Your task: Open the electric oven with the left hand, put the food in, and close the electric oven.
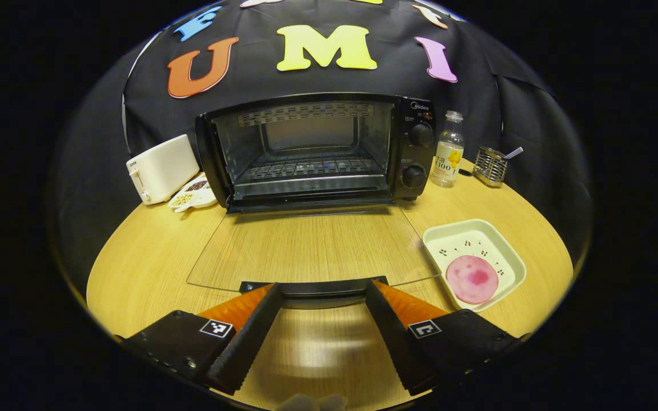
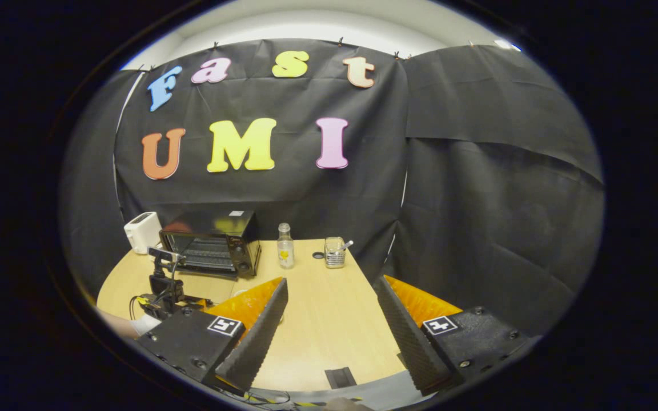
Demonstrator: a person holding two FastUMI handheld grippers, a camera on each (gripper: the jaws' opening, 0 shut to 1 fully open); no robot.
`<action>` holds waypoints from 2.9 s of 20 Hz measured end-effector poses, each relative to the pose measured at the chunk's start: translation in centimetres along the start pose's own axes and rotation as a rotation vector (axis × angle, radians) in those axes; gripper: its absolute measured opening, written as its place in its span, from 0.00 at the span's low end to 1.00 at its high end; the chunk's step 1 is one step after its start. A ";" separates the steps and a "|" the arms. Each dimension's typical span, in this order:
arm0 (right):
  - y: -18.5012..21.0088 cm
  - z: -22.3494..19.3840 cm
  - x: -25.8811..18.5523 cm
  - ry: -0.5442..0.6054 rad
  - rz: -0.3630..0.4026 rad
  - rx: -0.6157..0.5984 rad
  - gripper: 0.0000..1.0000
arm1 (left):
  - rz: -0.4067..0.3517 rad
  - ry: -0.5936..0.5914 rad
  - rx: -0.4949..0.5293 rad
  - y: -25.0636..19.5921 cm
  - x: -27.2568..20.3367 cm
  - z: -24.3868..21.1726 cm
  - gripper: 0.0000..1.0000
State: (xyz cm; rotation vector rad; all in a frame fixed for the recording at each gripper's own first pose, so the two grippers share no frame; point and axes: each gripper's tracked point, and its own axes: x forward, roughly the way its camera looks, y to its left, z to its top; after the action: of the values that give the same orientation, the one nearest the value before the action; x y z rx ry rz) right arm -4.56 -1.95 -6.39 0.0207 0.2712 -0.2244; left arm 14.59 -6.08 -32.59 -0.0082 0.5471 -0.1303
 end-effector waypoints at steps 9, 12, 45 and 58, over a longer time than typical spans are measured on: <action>2.8 -1.6 2.7 0.022 0.086 -0.037 1.00 | 0.013 -0.211 -0.007 2.5 -6.5 6.5 0.96; 3.9 -3.0 4.8 0.043 0.126 -0.035 0.97 | 0.019 -0.299 0.001 3.9 -11.3 9.1 0.96; 14.3 -24.9 30.7 0.802 0.421 -0.109 0.19 | 0.439 -0.397 -0.080 9.8 -30.1 15.6 0.96; 13.9 -24.4 30.6 0.963 0.583 0.345 0.01 | 0.474 -0.422 -0.151 9.5 -30.0 15.9 0.96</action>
State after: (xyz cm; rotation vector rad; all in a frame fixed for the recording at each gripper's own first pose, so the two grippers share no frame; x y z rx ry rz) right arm 20.80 6.18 -38.22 0.5526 1.1607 0.3463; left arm -1.35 6.72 -3.91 -0.0515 0.1250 0.3698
